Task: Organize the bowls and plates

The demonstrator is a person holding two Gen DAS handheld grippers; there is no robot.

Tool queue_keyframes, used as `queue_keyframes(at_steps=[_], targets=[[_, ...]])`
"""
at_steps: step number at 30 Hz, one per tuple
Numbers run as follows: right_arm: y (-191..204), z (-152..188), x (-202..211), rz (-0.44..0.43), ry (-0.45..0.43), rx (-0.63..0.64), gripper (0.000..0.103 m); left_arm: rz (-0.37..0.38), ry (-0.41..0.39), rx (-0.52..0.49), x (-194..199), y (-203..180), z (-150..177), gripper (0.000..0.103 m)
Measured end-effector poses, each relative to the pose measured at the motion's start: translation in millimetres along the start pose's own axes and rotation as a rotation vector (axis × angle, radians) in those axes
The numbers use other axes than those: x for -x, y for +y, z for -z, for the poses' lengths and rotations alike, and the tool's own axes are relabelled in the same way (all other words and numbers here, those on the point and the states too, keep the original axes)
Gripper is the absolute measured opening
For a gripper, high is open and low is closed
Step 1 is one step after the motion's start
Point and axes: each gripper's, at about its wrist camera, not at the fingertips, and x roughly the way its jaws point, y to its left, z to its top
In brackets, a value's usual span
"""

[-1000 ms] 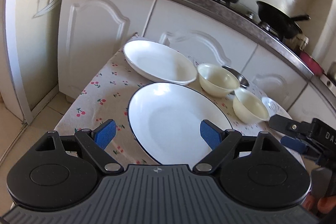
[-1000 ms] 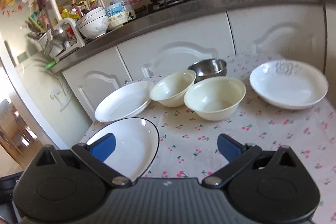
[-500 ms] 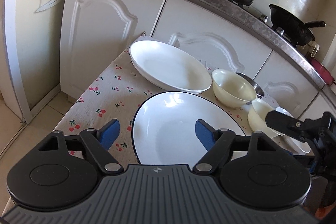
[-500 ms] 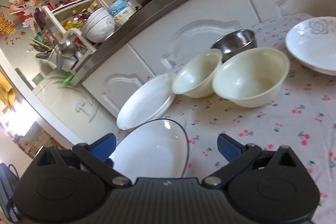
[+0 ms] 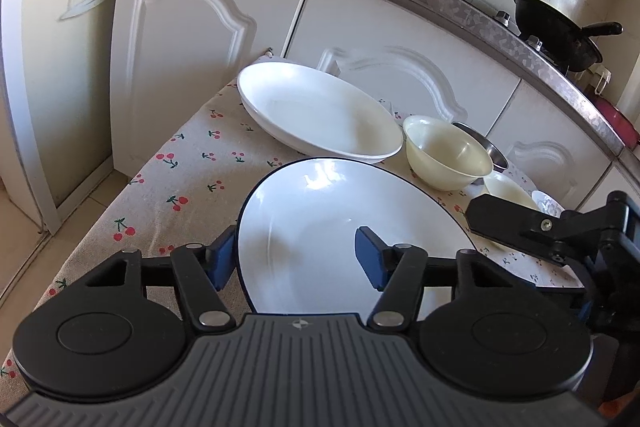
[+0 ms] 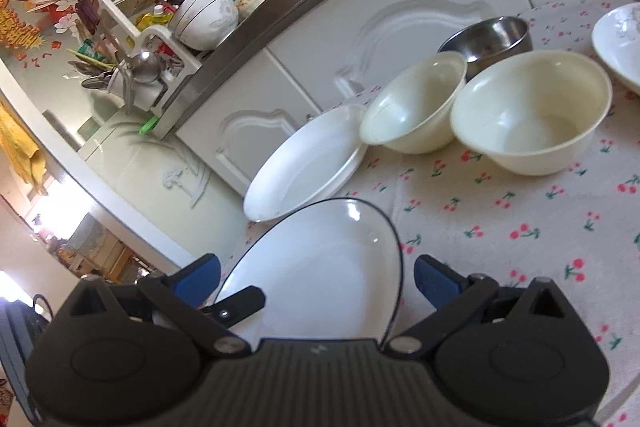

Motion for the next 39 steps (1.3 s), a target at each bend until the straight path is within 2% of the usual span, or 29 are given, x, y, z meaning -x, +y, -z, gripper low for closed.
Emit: queue_keyframes(at_steps=[20,21,23,24,26,27,29,32,35,39], targets=[[5.7,4.2,14.8,0.022,-0.032,0.030,0.103,-0.017,-0.010,-0.042,14.4,-10.5,8.1,0.067],[6.3,4.3,17.0,0.016,-0.038,0.034,0.103,-0.011,-0.016,-0.048,15.9,-12.2,8.6,0.067],[9.0,5.0,22.4,-0.082,-0.041,0.037,0.102,0.012,-0.023,-0.063,20.3,-16.9,9.8,0.066],[14.7,5.8,24.9,-0.097,-0.043,0.052,0.101,0.017,-0.021,-0.074,21.8,-20.1,10.6,0.066],[30.5,8.3,31.9,0.006,-0.084,0.146,0.101,0.005,-0.011,-0.088,22.3,-23.0,11.7,0.066],[31.4,8.3,35.0,0.029,-0.104,0.158,0.101,-0.006,-0.005,-0.081,21.2,-21.2,12.3,0.066],[18.2,3.9,43.6,-0.002,-0.129,0.081,0.101,-0.006,-0.009,-0.068,20.6,-17.0,13.9,0.065],[-1.3,-2.1,52.5,0.086,-0.184,0.016,0.101,-0.014,-0.018,-0.072,20.6,-17.0,14.0,0.065],[-21.7,-3.8,49.0,0.124,-0.172,-0.029,0.101,-0.031,-0.011,-0.081,14.5,-18.8,15.1,0.065],[-36.3,-0.4,35.5,0.060,-0.111,-0.104,0.082,-0.043,0.006,-0.076,7.0,-18.7,17.3,0.058]])
